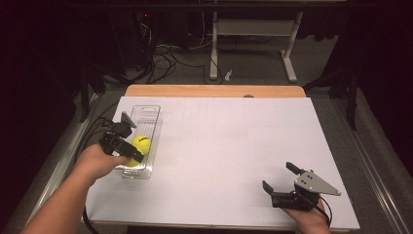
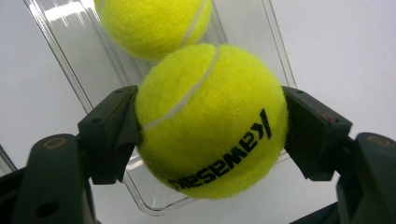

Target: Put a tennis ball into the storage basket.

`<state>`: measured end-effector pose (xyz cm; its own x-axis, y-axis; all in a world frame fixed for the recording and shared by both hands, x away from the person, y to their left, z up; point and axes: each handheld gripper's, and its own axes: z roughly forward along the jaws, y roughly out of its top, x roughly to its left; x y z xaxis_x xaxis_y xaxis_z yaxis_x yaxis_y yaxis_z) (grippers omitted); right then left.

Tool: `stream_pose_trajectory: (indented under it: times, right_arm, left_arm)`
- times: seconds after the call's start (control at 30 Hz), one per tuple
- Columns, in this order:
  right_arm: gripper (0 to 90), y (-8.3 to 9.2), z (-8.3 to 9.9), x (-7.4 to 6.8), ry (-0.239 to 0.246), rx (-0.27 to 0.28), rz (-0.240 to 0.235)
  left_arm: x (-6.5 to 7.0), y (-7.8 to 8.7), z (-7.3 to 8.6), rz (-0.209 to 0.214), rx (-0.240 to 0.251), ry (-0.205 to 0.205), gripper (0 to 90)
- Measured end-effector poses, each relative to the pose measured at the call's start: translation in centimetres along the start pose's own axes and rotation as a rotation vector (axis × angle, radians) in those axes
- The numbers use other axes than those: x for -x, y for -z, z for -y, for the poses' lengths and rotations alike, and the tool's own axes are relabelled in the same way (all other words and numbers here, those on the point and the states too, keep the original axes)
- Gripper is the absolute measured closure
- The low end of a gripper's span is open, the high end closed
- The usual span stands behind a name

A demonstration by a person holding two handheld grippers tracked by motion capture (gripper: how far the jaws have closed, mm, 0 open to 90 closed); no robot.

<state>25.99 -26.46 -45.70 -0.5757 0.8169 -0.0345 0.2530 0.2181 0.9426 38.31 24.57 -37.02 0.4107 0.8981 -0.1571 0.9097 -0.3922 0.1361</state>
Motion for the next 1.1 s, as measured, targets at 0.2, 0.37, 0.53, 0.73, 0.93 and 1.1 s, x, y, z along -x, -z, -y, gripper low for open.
stream_pose_trajectory:
  times: [0.2,0.37,0.53,0.73,0.93,1.1]
  right_arm:
    - [0.1,0.0,0.0,0.0,-0.001,0.002,-0.002]
    - [0.1,0.0,0.0,0.0,0.001,0.003,-0.001]
    - [0.1,0.0,0.0,0.0,0.002,0.003,-0.002]
    - [0.1,0.0,0.0,0.0,0.002,0.004,-0.001]
    - [0.1,0.0,-0.1,0.0,0.003,0.004,-0.002]
    - [0.1,0.0,-0.1,0.0,0.003,0.004,-0.001]
  left_arm:
    - [0.1,0.1,0.0,-0.002,0.0,-0.004,26.2]
    - [0.0,0.9,0.1,0.039,0.032,-0.012,15.6]
    - [-0.1,1.6,0.2,0.036,0.05,-0.008,3.2]
    - [0.0,1.5,0.3,0.028,0.048,-0.008,0.8]
    - [0.1,1.5,0.3,0.029,0.042,-0.011,0.8]
    - [0.4,1.5,0.3,0.037,0.046,-0.012,0.7]
